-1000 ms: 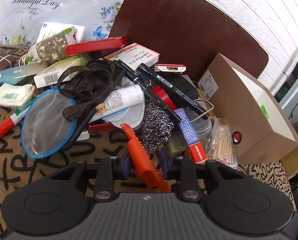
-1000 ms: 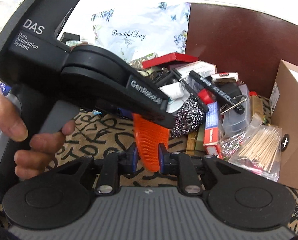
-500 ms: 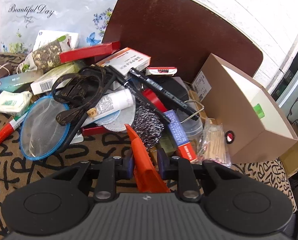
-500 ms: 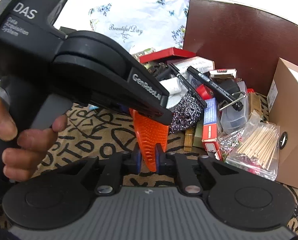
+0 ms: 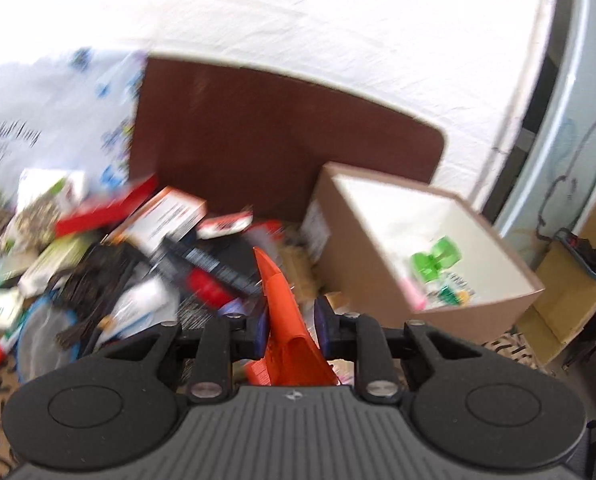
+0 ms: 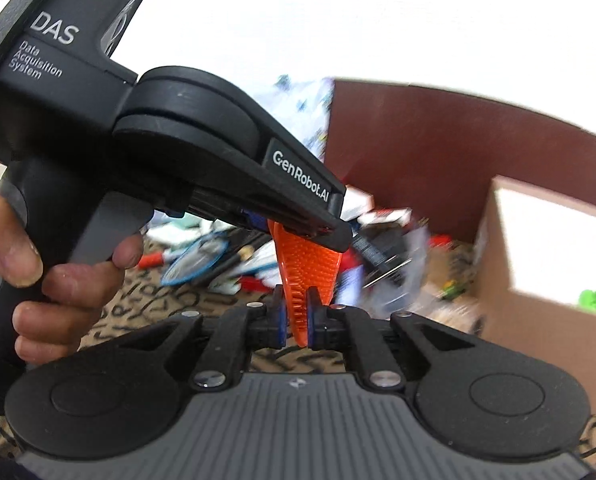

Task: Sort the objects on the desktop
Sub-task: 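Lift the orange scrubber and carry it over the cardboard box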

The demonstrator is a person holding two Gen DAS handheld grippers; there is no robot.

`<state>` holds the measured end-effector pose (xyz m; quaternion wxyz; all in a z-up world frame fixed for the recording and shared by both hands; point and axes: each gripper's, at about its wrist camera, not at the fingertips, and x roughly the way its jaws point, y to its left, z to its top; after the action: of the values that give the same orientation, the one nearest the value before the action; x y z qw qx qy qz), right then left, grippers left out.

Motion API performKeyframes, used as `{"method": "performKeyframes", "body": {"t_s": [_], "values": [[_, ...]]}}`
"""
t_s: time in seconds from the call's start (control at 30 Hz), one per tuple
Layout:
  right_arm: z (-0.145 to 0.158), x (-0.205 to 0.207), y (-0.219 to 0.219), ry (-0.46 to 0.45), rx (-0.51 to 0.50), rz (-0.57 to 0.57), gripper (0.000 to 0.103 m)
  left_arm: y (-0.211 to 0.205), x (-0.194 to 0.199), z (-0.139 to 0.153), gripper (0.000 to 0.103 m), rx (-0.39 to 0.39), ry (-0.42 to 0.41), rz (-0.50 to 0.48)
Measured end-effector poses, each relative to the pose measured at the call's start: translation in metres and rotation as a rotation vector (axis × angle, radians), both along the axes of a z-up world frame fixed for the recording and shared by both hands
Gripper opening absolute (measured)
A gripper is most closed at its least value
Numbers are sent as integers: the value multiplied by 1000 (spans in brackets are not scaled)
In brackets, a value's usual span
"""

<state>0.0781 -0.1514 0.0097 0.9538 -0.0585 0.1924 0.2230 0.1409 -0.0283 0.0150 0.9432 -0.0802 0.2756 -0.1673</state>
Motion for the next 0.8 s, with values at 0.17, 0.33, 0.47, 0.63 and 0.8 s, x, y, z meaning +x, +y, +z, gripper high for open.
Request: {"method": "performKeyframes", "body": {"t_s": [0.17,0.33,0.47,0.63,0.8], "values": [[22,-1,-32,-65,4,-58,7,-35,6,25,23,3,-60,-62],[40,5,-66,-106,-9,-131,7,-71,25,43,24,-24,-67,-139],[51,17,-95,-107,-28,-182,7,-100,46,50,24,-44,-54,-190],[54,36,-120,-99,-100,-222,7,-137,71,48,24,-34,-42,-239],[49,63,-136,-61,-160,-248,6,-159,106,37,24,-57,29,-267]]}}
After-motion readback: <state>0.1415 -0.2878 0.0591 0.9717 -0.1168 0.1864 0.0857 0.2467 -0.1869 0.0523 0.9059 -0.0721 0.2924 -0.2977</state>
